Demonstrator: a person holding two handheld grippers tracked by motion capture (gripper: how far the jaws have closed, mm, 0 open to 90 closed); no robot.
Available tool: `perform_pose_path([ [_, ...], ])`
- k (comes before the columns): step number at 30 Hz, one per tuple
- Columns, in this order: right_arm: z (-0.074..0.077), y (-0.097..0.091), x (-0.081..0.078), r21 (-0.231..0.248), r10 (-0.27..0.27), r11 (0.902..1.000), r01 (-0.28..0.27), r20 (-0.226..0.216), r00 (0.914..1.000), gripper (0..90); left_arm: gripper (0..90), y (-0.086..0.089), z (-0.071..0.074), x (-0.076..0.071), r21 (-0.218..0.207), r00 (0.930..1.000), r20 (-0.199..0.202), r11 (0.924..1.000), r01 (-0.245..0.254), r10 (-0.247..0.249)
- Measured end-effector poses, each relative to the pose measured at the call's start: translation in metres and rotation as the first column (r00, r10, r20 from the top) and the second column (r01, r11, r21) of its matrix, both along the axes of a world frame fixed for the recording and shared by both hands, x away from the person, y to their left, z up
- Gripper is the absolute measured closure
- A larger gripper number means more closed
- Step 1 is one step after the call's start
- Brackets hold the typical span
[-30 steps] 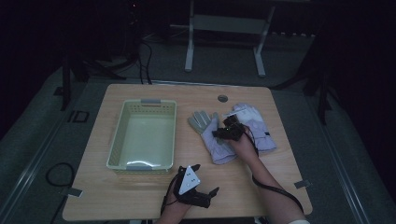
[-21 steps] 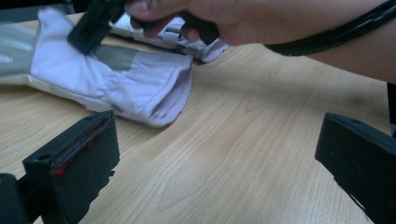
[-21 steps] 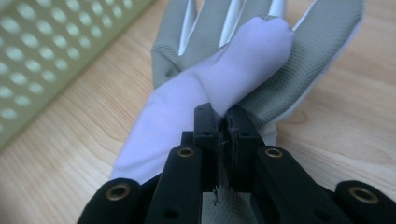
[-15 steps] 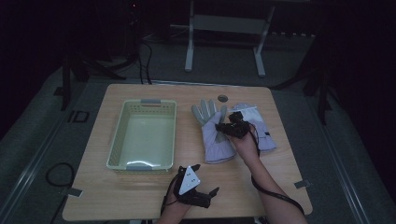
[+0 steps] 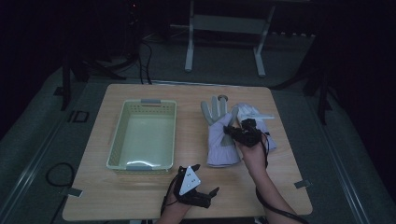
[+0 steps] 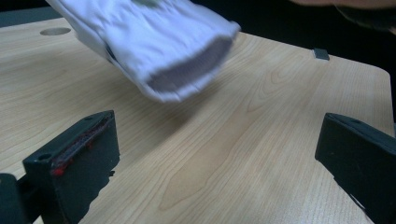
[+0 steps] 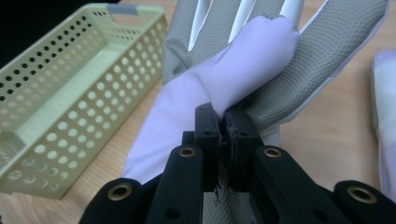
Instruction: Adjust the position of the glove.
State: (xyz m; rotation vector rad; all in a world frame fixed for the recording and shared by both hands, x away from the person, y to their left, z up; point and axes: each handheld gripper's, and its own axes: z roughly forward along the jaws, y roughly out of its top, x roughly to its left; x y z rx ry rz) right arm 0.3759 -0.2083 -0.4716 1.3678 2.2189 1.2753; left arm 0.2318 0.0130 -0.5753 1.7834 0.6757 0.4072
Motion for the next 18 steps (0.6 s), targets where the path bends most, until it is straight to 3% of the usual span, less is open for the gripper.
perform_pose_path([
  [3,-0.014,-0.001,-0.004,-0.021,-0.021,0.9996,0.021,-0.009,0.9997,85.2,0.0,0.000,0.000,0.000,0.001,1.0000,0.002,1.0000,0.000,0.000],
  [10,-0.053,-0.001,0.012,-0.041,-0.029,0.9989,0.025,-0.095,0.9951,85.0,0.0,0.000,0.000,0.000,-0.002,1.0000,-0.002,1.0000,0.000,0.000],
  [12,-0.060,0.000,0.015,-0.065,-0.032,0.9976,0.025,-0.108,0.9936,84.9,0.0,0.000,0.000,0.001,-0.004,1.0000,-0.004,1.0000,0.001,-0.001],
  [15,-0.067,-0.002,0.016,-0.059,-0.049,0.9974,0.042,-0.123,0.9913,84.8,0.0,0.000,0.000,0.001,-0.004,1.0000,-0.004,1.0000,0.002,-0.002],
  [18,-0.069,0.001,0.015,-0.078,-0.057,0.9958,0.048,-0.108,0.9925,84.7,0.0,0.000,0.000,0.001,-0.003,1.0000,-0.006,1.0000,0.000,0.000],
])
